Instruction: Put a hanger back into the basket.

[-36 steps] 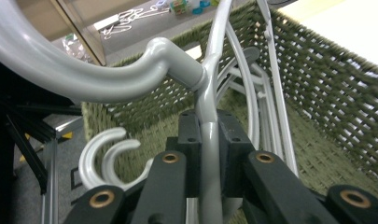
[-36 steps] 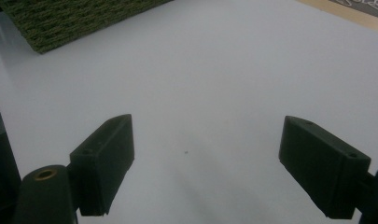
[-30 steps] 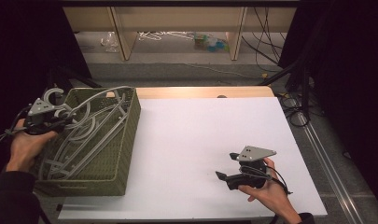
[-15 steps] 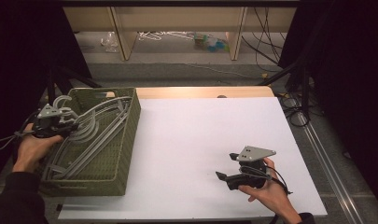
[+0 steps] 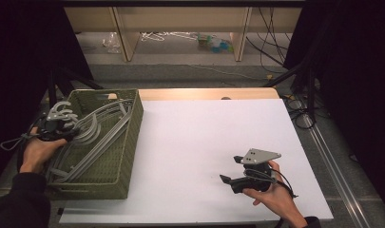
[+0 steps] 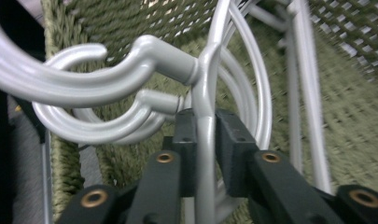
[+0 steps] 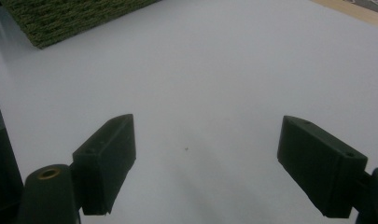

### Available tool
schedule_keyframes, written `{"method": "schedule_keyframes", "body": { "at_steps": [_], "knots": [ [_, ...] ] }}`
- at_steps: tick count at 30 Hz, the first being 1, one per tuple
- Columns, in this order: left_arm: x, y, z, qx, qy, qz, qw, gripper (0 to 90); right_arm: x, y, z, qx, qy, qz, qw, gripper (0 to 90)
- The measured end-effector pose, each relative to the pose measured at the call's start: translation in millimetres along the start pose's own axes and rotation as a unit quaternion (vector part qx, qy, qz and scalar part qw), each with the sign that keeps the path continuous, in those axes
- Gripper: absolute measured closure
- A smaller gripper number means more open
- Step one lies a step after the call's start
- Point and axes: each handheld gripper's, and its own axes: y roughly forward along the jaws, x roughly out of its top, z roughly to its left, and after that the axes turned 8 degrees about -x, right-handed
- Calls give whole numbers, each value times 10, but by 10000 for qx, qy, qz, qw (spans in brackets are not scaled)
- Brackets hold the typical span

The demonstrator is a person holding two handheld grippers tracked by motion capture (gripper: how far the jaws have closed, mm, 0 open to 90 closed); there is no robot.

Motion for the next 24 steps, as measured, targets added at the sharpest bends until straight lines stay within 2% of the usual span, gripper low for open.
{"method": "schedule_keyframes", "body": {
  "at_steps": [3,6,7,8,12,13,15,18,19,22,24],
  "knots": [
    [-10,13,8,51,-99,-47,9999,762,2,-2,-7,8,-30,-18,10000,203],
    [-21,-32,10,146,-222,-79,9996,695,-4,6,-6,-15,-12,-15,10000,204],
    [-26,-51,21,139,-186,-94,9997,695,-4,6,-5,-6,-15,-4,10000,204],
    [-31,-62,17,110,-256,-157,9995,693,-4,5,-1,4,6,10,10000,204],
    [-10,-143,-19,128,-262,-388,9988,661,1,-1,-7,1,-9,-14,10000,204],
    [1,-165,-48,100,-321,-500,9982,645,0,0,-10,-14,-16,-13,10000,204],
    [31,-230,-97,64,-309,-698,9971,598,-3,1,-11,-17,-14,-10,10000,204],
    [62,-298,-177,-17,-484,-973,9941,530,0,-1,-7,-6,-8,-13,10000,204],
    [71,-323,-195,-60,-471,-1019,9937,504,1,0,-6,-3,-22,-19,10000,204],
    [91,-376,-288,-175,-626,-1275,9897,457,-1,0,-5,-17,-8,-18,10000,204],
    [102,-420,-379,-402,-861,-1554,9833,440,-4,3,-7,-26,-16,-19,10000,204]
  ]
}}
